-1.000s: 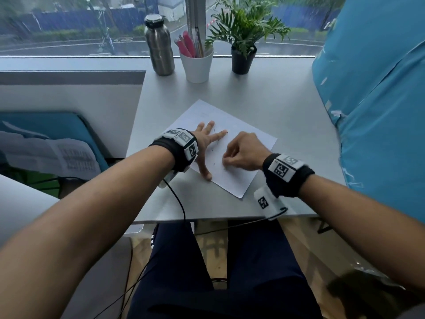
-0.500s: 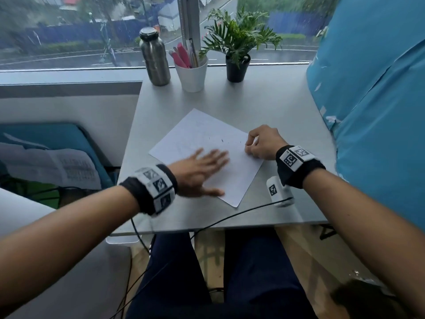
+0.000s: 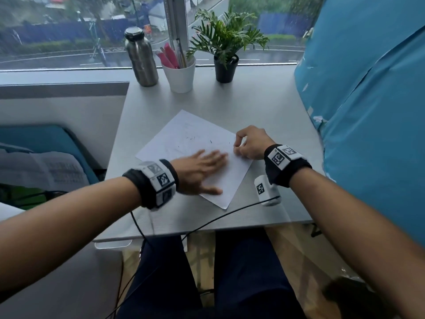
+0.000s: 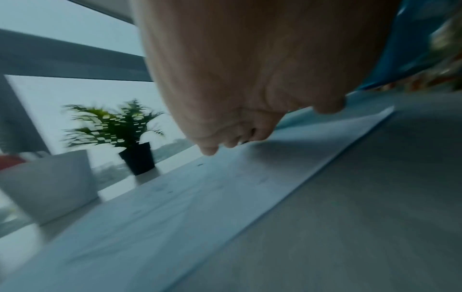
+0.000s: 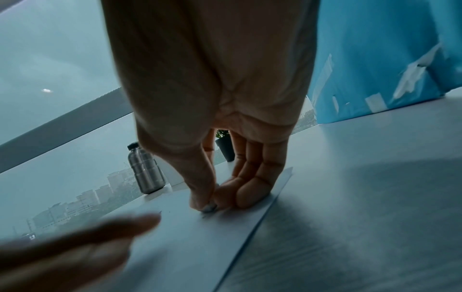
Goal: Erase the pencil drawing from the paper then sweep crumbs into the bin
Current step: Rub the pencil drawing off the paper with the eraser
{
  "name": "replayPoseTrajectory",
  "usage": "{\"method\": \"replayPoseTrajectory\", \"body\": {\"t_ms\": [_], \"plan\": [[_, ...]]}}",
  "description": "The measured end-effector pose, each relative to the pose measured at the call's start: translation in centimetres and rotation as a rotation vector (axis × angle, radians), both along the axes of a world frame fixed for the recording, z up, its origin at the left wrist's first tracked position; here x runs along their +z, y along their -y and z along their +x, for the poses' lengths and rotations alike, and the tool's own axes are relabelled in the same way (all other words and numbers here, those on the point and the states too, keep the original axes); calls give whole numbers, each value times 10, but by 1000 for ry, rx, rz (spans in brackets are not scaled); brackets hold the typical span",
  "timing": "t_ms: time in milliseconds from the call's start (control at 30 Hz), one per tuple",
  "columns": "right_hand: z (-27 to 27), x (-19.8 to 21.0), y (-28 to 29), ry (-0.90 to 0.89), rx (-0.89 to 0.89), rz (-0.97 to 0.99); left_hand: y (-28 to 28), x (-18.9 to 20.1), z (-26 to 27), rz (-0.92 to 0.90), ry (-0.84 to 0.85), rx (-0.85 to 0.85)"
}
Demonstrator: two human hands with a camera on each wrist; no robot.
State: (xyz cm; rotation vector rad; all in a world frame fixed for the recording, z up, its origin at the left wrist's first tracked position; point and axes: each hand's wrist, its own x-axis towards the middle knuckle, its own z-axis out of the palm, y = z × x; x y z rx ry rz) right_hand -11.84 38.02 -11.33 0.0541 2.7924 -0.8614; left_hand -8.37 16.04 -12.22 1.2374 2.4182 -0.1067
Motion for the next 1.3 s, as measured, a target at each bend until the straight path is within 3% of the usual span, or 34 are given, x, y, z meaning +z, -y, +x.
{"method": "replayPoseTrajectory", "body": {"t_ms": [100, 333, 567, 733, 867, 1033, 1200, 1300], "plan": [[-1, -2, -1, 10, -5, -15, -11, -10, 18, 75, 143, -130], [-2, 1, 0, 12, -7, 25, 3, -7, -43, 19, 106, 277], [-2, 3, 19, -127, -37, 4, -2, -8, -48, 11, 148, 368], [28, 3, 37, -55, 316, -1, 0, -10, -49, 3, 135, 354], [9, 8, 20, -132, 115, 1, -1, -11, -49, 8, 147, 351], [42, 3, 48, -49, 346, -30, -1, -13, -49, -1, 132, 349], [18, 2, 13, -78, 81, 2, 4, -15, -52, 15, 102, 322], [16, -1, 9, -4, 63, -25, 14, -15, -55, 26, 64, 358]]}}
